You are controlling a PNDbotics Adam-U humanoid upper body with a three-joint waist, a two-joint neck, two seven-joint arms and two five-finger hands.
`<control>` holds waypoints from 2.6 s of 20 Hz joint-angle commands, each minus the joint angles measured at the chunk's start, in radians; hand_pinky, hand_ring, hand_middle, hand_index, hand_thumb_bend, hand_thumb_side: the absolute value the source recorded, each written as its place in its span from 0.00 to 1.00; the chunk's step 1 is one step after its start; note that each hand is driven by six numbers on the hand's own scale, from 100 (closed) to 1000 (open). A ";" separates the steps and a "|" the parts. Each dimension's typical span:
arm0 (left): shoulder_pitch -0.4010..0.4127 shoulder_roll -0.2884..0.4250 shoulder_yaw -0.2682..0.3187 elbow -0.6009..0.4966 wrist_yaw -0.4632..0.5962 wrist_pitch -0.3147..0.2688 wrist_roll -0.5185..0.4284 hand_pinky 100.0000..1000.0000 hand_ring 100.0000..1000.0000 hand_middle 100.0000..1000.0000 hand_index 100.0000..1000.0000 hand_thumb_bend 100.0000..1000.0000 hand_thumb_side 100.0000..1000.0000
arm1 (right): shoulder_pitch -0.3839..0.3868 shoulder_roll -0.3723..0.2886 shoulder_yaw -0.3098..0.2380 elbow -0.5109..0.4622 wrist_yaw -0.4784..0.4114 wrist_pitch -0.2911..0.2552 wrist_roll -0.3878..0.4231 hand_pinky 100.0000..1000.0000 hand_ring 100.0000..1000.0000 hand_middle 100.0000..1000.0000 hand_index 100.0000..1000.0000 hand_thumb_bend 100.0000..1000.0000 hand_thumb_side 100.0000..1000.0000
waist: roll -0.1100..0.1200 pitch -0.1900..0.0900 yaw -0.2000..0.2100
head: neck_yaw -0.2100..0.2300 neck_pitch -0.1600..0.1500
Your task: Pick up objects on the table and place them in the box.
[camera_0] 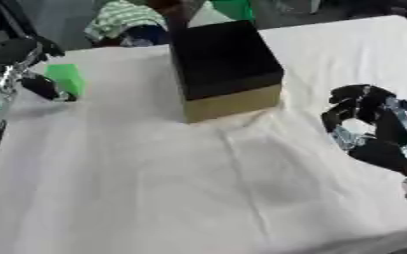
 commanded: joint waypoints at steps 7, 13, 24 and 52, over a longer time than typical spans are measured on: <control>-0.013 0.055 0.020 -0.011 -0.024 0.029 0.047 0.76 0.73 0.71 0.74 0.75 0.02 | -0.024 -0.016 -0.004 -0.006 0.006 -0.007 -0.001 0.56 0.59 0.59 0.71 0.21 0.26 | 0.005 0.012 -0.008 | -0.001 -0.024; -0.009 0.048 0.020 -0.005 -0.023 0.031 0.073 0.78 0.76 0.74 0.75 0.75 0.04 | -0.033 -0.016 -0.002 -0.007 0.007 -0.007 0.001 0.56 0.59 0.59 0.71 0.21 0.26 | 0.005 0.026 -0.013 | -0.001 -0.031; -0.005 0.035 0.017 0.012 -0.058 0.070 0.077 0.69 0.56 0.42 0.70 0.72 0.02 | -0.040 -0.012 0.000 -0.008 0.004 -0.007 0.004 0.56 0.59 0.59 0.71 0.21 0.26 | -0.002 0.029 -0.021 | 0.004 -0.039; -0.066 -0.065 -0.111 -0.278 0.199 0.044 0.076 0.58 0.44 0.22 0.64 0.64 0.00 | -0.011 0.006 0.006 0.003 -0.016 -0.006 0.024 0.56 0.59 0.59 0.71 0.20 0.23 | -0.040 -0.085 0.060 | 0.029 -0.003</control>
